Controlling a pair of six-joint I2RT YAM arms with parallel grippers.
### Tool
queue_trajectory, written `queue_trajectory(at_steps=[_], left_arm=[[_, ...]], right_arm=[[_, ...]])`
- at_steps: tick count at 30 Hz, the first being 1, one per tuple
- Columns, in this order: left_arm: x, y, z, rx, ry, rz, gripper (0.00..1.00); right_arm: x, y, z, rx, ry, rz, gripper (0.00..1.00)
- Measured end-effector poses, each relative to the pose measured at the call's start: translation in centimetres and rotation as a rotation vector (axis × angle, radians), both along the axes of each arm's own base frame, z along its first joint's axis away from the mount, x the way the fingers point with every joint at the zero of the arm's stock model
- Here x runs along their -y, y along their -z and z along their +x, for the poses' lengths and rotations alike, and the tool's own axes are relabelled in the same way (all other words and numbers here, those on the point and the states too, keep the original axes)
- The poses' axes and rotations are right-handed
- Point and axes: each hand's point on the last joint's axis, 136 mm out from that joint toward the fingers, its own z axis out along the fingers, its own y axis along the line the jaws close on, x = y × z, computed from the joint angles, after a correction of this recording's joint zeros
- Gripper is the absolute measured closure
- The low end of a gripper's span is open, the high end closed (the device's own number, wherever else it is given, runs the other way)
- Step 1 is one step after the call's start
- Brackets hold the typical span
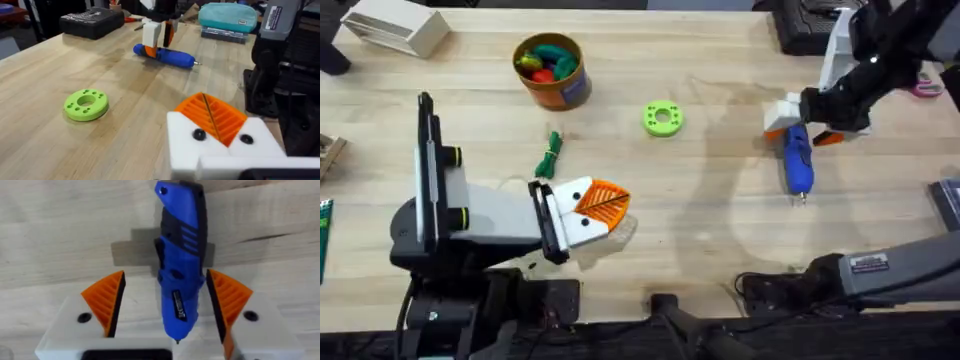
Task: Pick up the gripper from the table and insert it into the empty holder that is missing its gripper. Then pick up a screw, insert it into the mounting hole, and use the screwdriver to tighten it. Finally, clean up the table by picking up the vegetable and placing it into the bucket.
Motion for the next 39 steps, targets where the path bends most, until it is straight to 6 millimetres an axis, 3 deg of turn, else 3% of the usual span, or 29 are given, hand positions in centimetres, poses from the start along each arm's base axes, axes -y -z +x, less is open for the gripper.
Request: queue_trajectory(at_steps=[8,24,28,33,37,39], left_arm=[[0.0,0.0,0.0,-0.001,0.000,0.000,0.994],[0.0,0.0,0.0,0.000,0.000,0.000,0.994],[0.0,0.0,0.0,0.000,0.000,0.000,0.994],[0.0,0.0,0.0,0.000,0.000,0.000,0.994],[0.0,0.0,0.0,0.000,0.000,0.000,0.994],[0.0,0.0,0.0,0.000,0.000,0.000,0.994]], right_arm=[[0.3,2.4,1.1,-0.023,-0.003,0.001,0.080],[1.3,3.2,1.4,-0.004,-0.007,-0.057,0.145],[1.3,3.2,1.5,0.003,-0.006,-0.058,0.201],[1.4,3.2,1.7,0.010,-0.009,-0.067,0.419],[1.6,3.2,1.7,0.009,-0.010,-0.075,0.711],[1.6,3.3,1.6,0.008,-0.010,-0.075,0.901]])
